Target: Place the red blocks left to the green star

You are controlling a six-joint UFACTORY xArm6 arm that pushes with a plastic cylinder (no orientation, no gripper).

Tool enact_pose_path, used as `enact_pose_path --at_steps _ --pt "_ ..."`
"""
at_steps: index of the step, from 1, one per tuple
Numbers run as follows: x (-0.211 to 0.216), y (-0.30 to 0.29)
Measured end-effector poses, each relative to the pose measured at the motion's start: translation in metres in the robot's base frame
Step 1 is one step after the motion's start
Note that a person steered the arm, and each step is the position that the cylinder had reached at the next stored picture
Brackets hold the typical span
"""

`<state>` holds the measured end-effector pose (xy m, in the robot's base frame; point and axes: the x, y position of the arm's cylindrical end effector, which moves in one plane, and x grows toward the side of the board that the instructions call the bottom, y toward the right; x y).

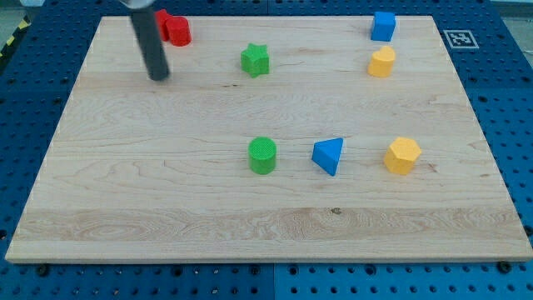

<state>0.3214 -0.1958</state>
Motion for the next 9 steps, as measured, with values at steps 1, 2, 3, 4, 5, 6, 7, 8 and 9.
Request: enact_pose_path --at_steps 1,2,3,4,5,6,7,8,9 --pt "-0.062 -0.044" --pt "-0.129 -0.075" --pt "-0.13 -0.074" --pt "-0.13 -0.063" --pt "-0.13 -0.036" --pt "-0.129 0.003" --pt "-0.127 0.014" --pt "-0.11 0.014" --pt "-0.08 0.019"
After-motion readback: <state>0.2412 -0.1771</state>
